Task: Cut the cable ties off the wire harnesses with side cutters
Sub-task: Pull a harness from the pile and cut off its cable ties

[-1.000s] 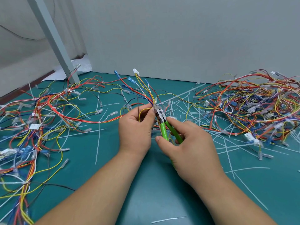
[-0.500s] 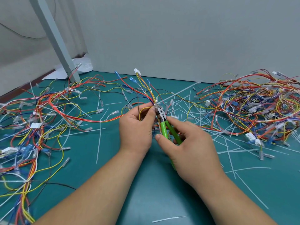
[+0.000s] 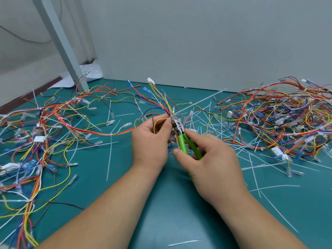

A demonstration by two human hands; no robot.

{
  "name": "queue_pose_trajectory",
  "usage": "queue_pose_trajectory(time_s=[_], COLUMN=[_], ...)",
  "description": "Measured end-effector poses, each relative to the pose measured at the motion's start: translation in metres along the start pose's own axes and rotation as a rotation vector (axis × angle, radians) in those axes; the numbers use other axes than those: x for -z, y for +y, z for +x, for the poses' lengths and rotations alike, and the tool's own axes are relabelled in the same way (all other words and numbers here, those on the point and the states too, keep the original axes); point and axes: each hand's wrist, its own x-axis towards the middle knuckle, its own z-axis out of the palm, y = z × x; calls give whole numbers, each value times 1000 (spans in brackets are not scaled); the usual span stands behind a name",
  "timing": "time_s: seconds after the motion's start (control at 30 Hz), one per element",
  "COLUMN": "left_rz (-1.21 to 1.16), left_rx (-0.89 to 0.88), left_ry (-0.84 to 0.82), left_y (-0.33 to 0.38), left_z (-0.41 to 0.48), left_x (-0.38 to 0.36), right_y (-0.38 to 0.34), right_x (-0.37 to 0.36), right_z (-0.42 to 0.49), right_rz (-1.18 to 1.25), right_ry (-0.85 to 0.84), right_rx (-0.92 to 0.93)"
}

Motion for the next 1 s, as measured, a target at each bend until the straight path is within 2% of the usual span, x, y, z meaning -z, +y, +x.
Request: queue_pose_trajectory(time_s=[0.57, 1.0], left_rz=[-35, -20], left_rx=[21, 3], left_ry=[-9, -12], left_y=[0, 3], left_z=[0, -1], left_x=[-1, -1], right_y=[-2, -4], right_x=[-5, -3], right_z=[-2, 0], right_rz=[57, 8], right_ry=[19, -28], right_rx=[11, 86])
